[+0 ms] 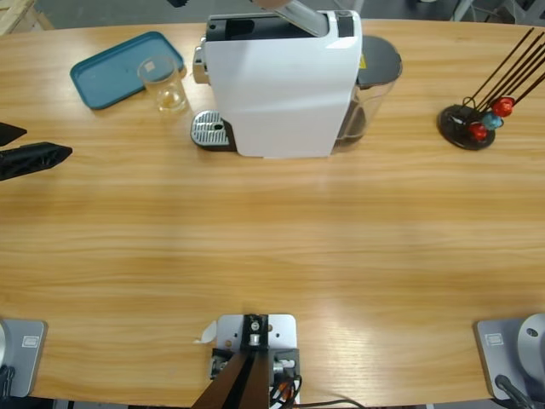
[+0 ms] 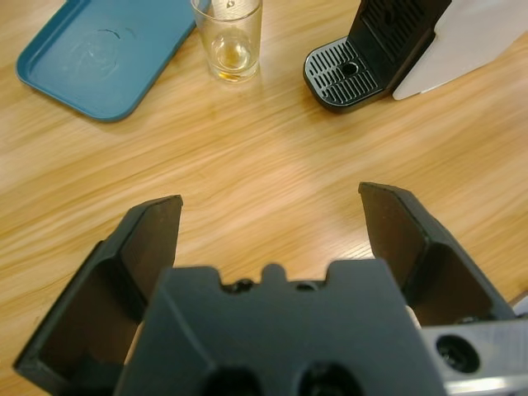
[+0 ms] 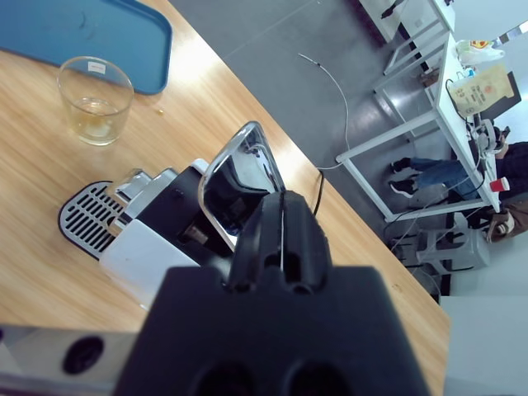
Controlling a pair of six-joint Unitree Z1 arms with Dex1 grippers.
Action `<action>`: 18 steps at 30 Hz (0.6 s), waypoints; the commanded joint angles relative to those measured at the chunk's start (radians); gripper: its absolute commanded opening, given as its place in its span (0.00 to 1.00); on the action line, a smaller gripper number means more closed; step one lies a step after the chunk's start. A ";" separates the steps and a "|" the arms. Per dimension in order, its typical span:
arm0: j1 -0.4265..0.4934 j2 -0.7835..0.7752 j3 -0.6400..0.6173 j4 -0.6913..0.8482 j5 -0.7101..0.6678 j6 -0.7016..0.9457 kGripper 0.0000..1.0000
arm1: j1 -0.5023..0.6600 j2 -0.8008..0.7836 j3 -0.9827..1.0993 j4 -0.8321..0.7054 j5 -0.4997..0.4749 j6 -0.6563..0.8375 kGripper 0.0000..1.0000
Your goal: Pour coffee
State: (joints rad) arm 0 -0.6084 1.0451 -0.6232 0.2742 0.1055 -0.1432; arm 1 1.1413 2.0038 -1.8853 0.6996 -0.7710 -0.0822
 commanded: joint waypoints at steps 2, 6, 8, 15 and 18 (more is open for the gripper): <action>-0.005 -0.021 0.037 -0.009 -0.020 0.013 0.93 | 0.054 0.161 0.046 -0.001 0.048 0.041 0.00; -0.005 -0.022 0.037 -0.009 -0.020 0.012 0.93 | 0.054 0.176 0.048 -0.002 0.054 0.055 0.00; -0.005 -0.023 0.037 -0.009 -0.020 0.011 0.93 | 0.054 0.181 0.047 -0.003 0.056 0.058 0.00; -0.005 -0.028 0.039 -0.009 -0.020 0.011 0.93 | 0.054 0.183 0.055 -0.010 0.058 0.059 0.00; -0.005 -0.037 0.043 -0.009 -0.028 0.011 0.91 | 0.049 0.181 0.055 -0.016 0.052 0.059 0.00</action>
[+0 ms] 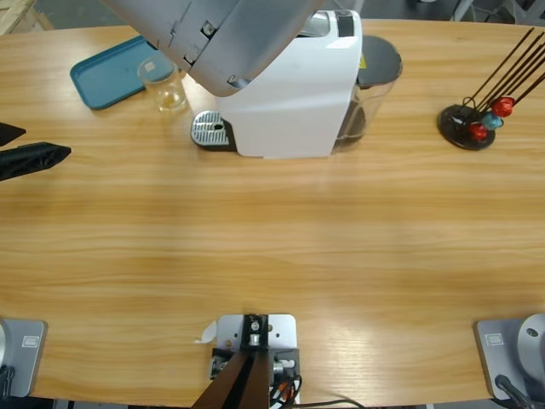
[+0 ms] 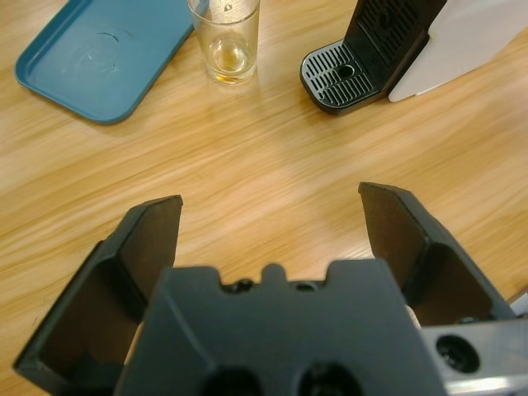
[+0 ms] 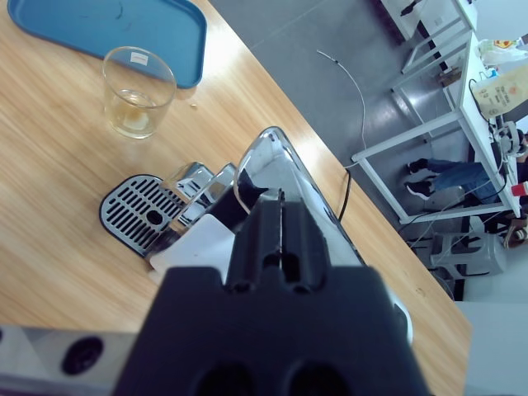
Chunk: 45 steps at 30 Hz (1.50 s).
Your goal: Pour coffee
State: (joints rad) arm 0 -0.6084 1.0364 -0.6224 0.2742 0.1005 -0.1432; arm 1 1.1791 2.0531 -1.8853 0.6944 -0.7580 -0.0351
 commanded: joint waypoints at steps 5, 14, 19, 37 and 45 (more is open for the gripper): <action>-0.005 -0.026 0.043 -0.009 -0.025 0.013 0.89 | -0.022 0.130 0.055 -0.013 0.039 0.011 0.00; -0.005 -0.030 0.043 -0.009 -0.027 0.013 0.89 | -0.038 0.147 0.057 -0.019 0.042 0.010 0.00; -0.005 -0.029 0.043 -0.009 -0.028 0.013 0.89 | -0.041 0.151 0.059 -0.021 0.042 0.011 0.00; -0.005 -0.034 0.043 -0.009 -0.030 0.013 0.89 | -0.040 0.192 0.099 -0.041 0.054 0.074 0.00; -0.005 -0.035 0.044 -0.009 -0.031 0.013 0.89 | -0.029 0.208 0.125 -0.056 0.069 0.102 0.00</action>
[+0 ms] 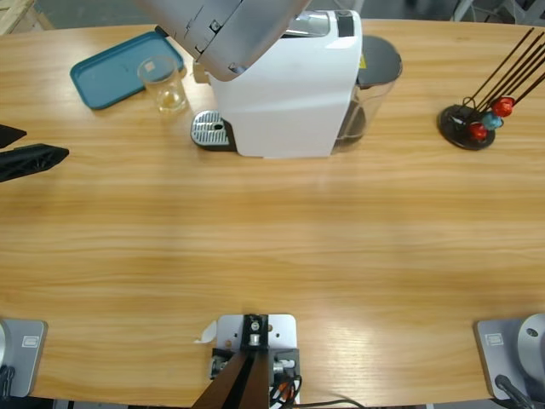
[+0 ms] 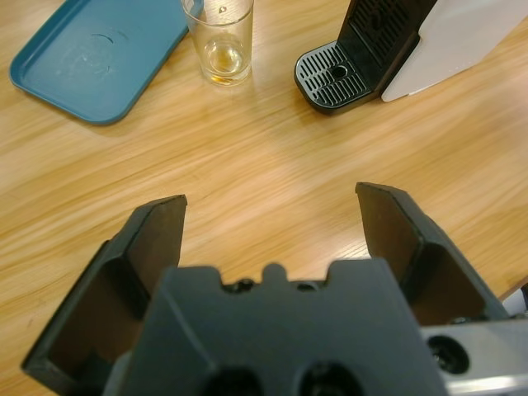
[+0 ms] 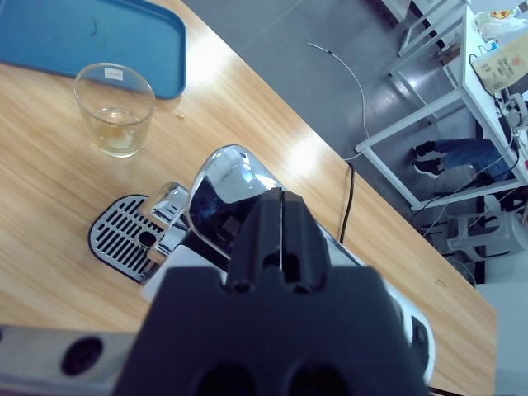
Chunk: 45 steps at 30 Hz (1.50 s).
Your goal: Pour coffee
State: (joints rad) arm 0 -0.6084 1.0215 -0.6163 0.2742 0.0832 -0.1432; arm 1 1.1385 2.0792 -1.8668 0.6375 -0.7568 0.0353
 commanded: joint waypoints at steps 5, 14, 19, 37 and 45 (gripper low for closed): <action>-0.005 -0.021 0.038 -0.009 -0.014 0.013 0.89 | 0.020 0.185 0.127 -0.010 0.074 0.049 0.00; -0.005 -0.028 0.040 -0.009 -0.017 0.013 0.89 | 0.031 0.187 0.147 -0.016 0.080 0.077 0.00; -0.005 -0.028 0.040 -0.009 -0.019 0.013 0.89 | 0.031 0.175 0.149 -0.015 0.075 0.080 0.00; -0.005 0.026 0.037 -0.018 -0.053 0.020 0.90 | 0.029 -0.304 0.130 0.352 0.181 0.177 1.00; -0.005 0.045 0.035 -0.018 -0.063 0.027 0.90 | 0.024 -0.558 0.493 0.256 0.300 0.298 0.99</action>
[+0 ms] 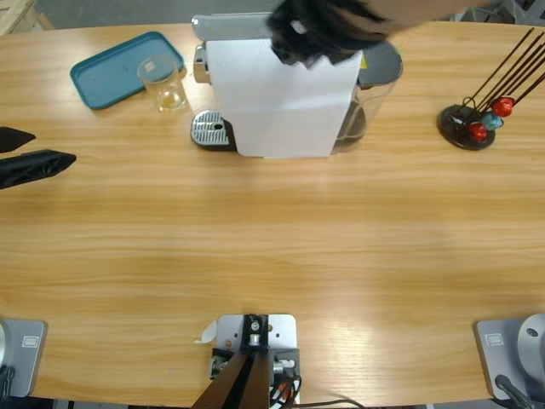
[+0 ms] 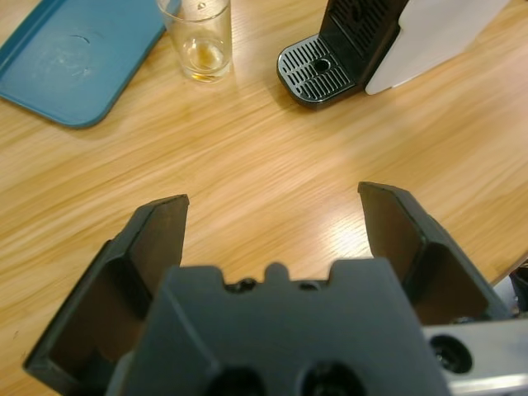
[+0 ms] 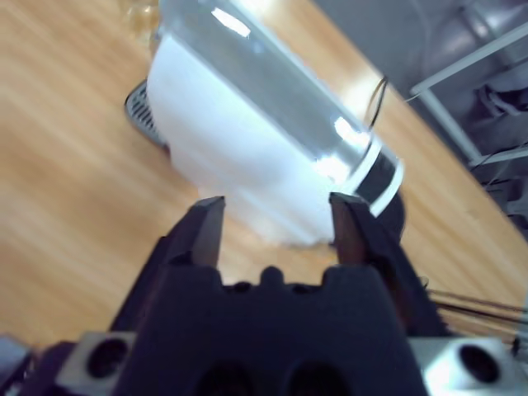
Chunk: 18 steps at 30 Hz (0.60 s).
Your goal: Pour coffee
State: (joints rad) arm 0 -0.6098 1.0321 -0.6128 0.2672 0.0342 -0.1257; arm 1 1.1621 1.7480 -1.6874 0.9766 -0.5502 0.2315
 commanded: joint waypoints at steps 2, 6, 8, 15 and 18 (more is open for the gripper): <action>-0.004 0.046 0.028 -0.011 -0.015 0.009 0.90 | -0.012 -0.289 0.419 -0.136 0.120 0.127 0.99; -0.004 0.058 0.024 -0.011 -0.032 0.011 0.90 | -0.048 -0.339 0.573 -0.211 0.162 0.180 1.00; -0.004 0.059 0.024 -0.011 -0.038 0.012 0.91 | -0.061 -0.341 0.638 -0.252 0.189 0.182 1.00; -0.004 0.053 0.027 -0.012 -0.059 0.036 0.99 | -0.097 -0.446 0.856 -0.447 0.215 0.186 0.99; -0.004 0.048 0.026 -0.011 -0.083 0.040 0.99 | -0.110 -0.475 0.885 -0.449 0.223 0.186 1.00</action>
State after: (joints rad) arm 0 -0.6101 1.0656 -0.6128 0.2668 -0.0034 -0.1070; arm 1 1.0959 1.3584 -0.8979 0.5563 -0.3651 0.4045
